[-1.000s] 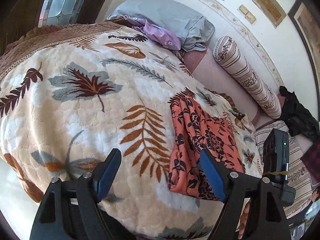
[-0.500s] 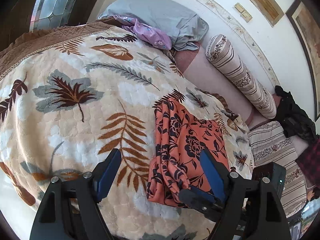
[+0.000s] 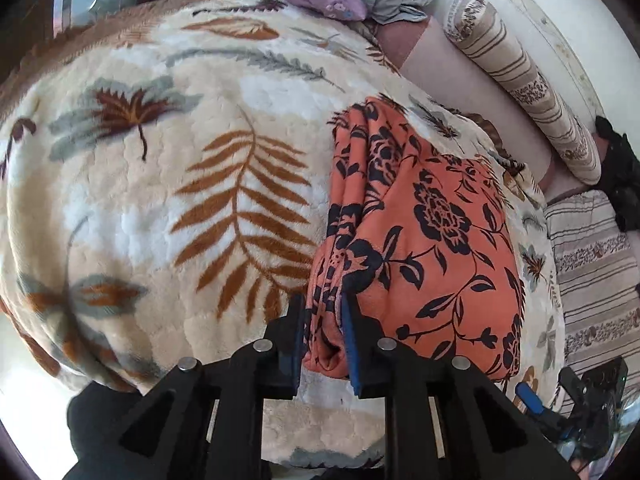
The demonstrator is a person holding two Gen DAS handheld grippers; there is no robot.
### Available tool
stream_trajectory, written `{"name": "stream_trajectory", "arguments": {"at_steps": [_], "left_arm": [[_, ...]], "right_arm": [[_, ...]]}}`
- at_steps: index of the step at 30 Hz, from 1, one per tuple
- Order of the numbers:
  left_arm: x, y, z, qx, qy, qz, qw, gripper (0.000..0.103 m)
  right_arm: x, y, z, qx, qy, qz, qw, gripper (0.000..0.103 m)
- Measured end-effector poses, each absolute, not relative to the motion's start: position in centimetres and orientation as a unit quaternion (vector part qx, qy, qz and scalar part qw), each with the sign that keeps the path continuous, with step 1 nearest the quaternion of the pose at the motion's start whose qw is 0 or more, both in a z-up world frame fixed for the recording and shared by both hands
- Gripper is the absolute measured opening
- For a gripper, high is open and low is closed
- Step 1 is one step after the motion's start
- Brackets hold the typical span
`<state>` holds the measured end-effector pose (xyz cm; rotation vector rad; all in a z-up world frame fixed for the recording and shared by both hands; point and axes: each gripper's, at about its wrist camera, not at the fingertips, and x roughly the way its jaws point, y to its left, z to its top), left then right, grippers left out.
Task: Fold small clothes
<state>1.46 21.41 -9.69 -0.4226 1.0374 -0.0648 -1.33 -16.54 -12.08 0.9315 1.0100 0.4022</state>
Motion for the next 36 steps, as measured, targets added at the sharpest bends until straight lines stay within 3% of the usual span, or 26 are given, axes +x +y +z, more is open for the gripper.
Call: {"name": "stream_trajectory", "arguments": {"at_steps": [2,3,4,6,10,13,14,15,19,21,23,25,28,30,35,36], "left_arm": [[1.6,20.5,-7.9,-0.187,0.475,-0.035,0.859,0.025],[1.9,19.9,-7.0,-0.18,0.463,-0.043,0.867,0.036],[2.3,19.2,-6.1,-0.17,0.45,-0.051,0.875,0.053],[3.3,17.6,-4.8,-0.139,0.43,-0.052,0.891,0.069],[6.3,14.9,-5.2,-0.096,0.428,-0.058,0.897,0.069],[8.4,13.9,-8.8,-0.057,0.481,-0.028,0.875,0.066],[9.0,14.0,-10.8,-0.052,0.517,-0.017,0.854,0.063],[8.8,14.3,-11.6,-0.061,0.518,-0.014,0.853,0.063],[8.2,14.5,-11.5,-0.052,0.507,-0.018,0.86,0.063],[8.1,14.9,-12.0,-0.059,0.505,-0.025,0.86,0.064],[8.3,15.0,-12.2,-0.057,0.502,-0.024,0.862,0.065],[8.3,15.0,-12.1,-0.056,0.501,-0.026,0.863,0.065],[8.4,14.8,-12.0,-0.059,0.497,-0.03,0.865,0.066],[8.4,14.9,-12.0,-0.062,0.495,-0.031,0.866,0.066],[8.3,15.1,-12.1,-0.066,0.49,-0.034,0.868,0.067],[8.2,15.1,-12.1,-0.066,0.49,-0.034,0.869,0.067]], "right_arm": [[-0.1,-17.8,-12.3,0.442,0.465,0.18,0.746,0.084],[0.8,-18.3,-12.5,0.453,0.464,0.184,0.739,0.084],[1.8,-18.7,-12.7,0.463,0.463,0.191,0.731,0.084],[4.2,-19.0,-13.1,0.478,0.47,0.198,0.716,0.085],[8.5,-18.1,-14.4,0.495,0.486,0.215,0.688,0.086],[11.2,-16.2,-16.1,0.498,0.506,0.227,0.667,0.085],[11.8,-15.0,-16.5,0.475,0.524,0.237,0.666,0.078],[12.0,-13.8,-16.1,0.433,0.543,0.233,0.681,0.046],[9.8,-11.8,-10.3,0.298,0.511,0.197,0.782,0.035],[9.1,-11.2,-11.0,0.226,0.513,0.16,0.812,0.033],[9.4,-12.5,-14.7,0.296,0.536,0.18,0.77,0.037],[9.2,-14.9,-15.0,0.39,0.527,0.186,0.732,0.058],[10.0,-16.7,-12.7,0.425,0.487,0.211,0.733,0.082],[11.5,-17.6,-11.8,0.448,0.469,0.213,0.731,0.09],[17.8,-16.2,-14.9,0.462,0.527,0.203,0.684,0.091],[18.6,-15.4,-15.4,0.452,0.538,0.207,0.681,0.078]]}}
